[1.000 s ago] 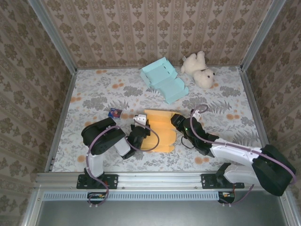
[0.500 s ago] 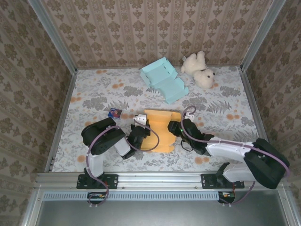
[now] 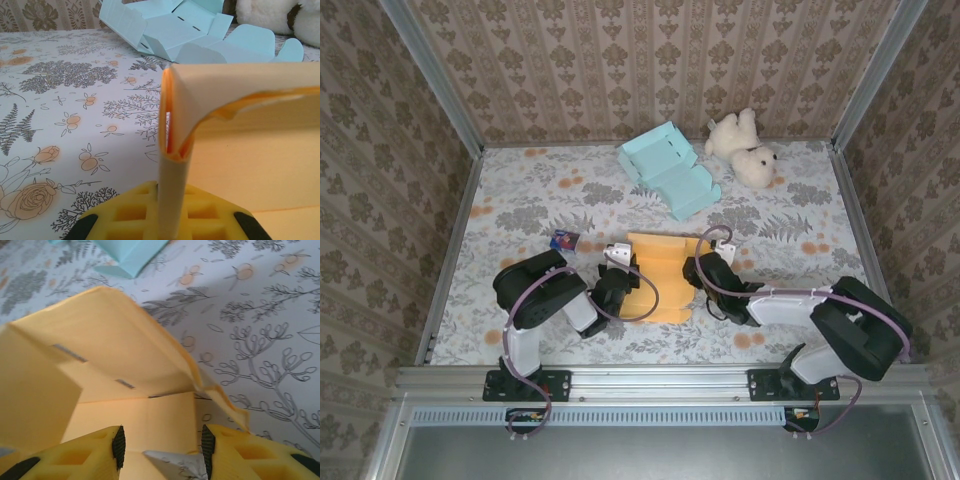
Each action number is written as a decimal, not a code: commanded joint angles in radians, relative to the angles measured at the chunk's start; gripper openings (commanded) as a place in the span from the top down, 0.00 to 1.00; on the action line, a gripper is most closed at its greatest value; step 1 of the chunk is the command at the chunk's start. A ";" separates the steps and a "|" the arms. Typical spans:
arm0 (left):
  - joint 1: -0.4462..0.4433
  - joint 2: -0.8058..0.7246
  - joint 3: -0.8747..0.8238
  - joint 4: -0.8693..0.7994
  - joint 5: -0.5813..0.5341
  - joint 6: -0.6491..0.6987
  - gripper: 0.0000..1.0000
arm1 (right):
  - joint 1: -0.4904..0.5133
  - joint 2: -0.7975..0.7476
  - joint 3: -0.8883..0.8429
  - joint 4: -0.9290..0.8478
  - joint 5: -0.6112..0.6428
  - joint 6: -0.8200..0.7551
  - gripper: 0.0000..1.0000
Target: Fold the paper box
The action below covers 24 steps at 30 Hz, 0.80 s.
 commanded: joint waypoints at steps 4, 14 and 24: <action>-0.008 0.022 0.004 -0.009 0.010 0.006 1.00 | -0.015 0.079 0.008 0.079 0.004 -0.014 0.52; -0.009 0.025 0.004 -0.009 0.015 0.007 1.00 | -0.010 0.129 -0.021 0.294 -0.074 -0.082 0.53; -0.009 0.027 0.006 -0.008 0.015 0.006 1.00 | 0.035 0.175 0.019 0.293 -0.085 -0.104 0.54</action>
